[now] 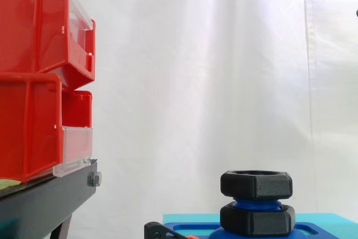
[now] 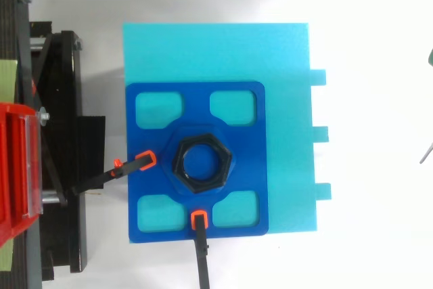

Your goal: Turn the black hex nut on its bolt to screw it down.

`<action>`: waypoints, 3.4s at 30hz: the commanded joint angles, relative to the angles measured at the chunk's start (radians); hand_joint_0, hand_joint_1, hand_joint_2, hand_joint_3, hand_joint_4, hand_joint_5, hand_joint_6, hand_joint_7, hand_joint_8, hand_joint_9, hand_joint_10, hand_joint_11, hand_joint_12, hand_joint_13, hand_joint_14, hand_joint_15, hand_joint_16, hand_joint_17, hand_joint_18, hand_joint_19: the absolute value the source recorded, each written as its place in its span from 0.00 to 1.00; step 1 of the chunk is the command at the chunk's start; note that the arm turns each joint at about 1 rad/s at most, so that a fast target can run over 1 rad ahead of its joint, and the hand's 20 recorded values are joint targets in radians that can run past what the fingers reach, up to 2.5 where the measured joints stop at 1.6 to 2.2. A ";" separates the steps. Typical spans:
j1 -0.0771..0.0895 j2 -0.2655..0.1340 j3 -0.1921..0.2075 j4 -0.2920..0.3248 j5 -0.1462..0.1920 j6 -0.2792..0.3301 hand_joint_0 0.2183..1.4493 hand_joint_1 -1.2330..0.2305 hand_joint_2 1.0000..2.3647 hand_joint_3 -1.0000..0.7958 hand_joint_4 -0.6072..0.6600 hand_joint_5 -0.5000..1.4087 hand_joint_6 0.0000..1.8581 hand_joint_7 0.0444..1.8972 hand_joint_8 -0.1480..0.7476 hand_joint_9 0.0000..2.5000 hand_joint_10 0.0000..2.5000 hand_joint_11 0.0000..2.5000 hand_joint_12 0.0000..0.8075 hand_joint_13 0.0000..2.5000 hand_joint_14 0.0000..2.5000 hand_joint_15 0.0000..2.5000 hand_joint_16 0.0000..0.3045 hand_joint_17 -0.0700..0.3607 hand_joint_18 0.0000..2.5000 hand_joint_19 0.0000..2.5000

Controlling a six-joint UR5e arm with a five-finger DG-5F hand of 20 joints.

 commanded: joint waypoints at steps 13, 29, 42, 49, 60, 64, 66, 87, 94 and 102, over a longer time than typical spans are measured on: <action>0.024 -0.081 0.002 0.122 0.000 -0.017 0.27 0.43 0.00 0.28 0.61 0.16 0.27 0.33 0.42 0.20 0.00 0.03 0.39 0.25 0.00 0.06 0.15 0.41 0.21 0.22; 0.056 -0.267 0.150 0.191 0.013 -0.098 0.27 0.45 0.00 0.28 0.62 0.17 0.27 0.34 0.43 0.21 0.00 0.03 0.40 0.25 0.00 0.06 0.15 0.40 0.21 0.22; 0.092 -0.360 0.175 0.310 0.085 -0.285 0.28 0.45 0.00 0.28 0.64 0.19 0.27 0.37 0.44 0.21 0.00 0.03 0.40 0.24 0.00 0.06 0.15 0.40 0.20 0.23; 0.105 -0.379 0.202 0.324 0.089 -0.402 0.27 0.45 0.00 0.28 0.65 0.20 0.27 0.40 0.44 0.22 0.00 0.03 0.40 0.23 0.00 0.06 0.15 0.40 0.20 0.22; 0.130 -0.443 0.224 0.359 0.089 -0.491 0.27 0.46 0.00 0.28 0.65 0.22 0.27 0.45 0.44 0.22 0.00 0.03 0.40 0.23 0.00 0.06 0.15 0.40 0.19 0.23; 0.133 -0.478 0.255 0.359 0.087 -0.505 0.27 0.46 0.00 0.28 0.65 0.22 0.27 0.46 0.44 0.23 0.00 0.03 0.40 0.23 0.00 0.06 0.15 0.40 0.19 0.22; 0.133 -0.497 0.272 0.361 0.084 -0.506 0.27 0.47 0.00 0.28 0.65 0.22 0.27 0.46 0.44 0.23 0.00 0.03 0.40 0.23 0.00 0.06 0.15 0.40 0.19 0.22; 0.150 -0.564 0.279 0.488 0.081 -0.630 0.27 0.48 0.00 0.28 0.65 0.22 0.27 0.46 0.45 0.24 0.00 0.04 0.40 0.23 0.00 0.06 0.15 0.40 0.19 0.23; 0.153 -0.566 0.279 0.493 0.079 -0.643 0.27 0.48 0.00 0.28 0.66 0.22 0.27 0.49 0.45 0.24 0.00 0.04 0.40 0.23 0.00 0.06 0.15 0.40 0.19 0.23; 0.153 -0.567 0.279 0.490 0.061 -0.678 0.27 0.49 0.00 0.28 0.64 0.23 0.27 0.53 0.45 0.25 0.00 0.04 0.40 0.24 0.00 0.07 0.15 0.40 0.20 0.23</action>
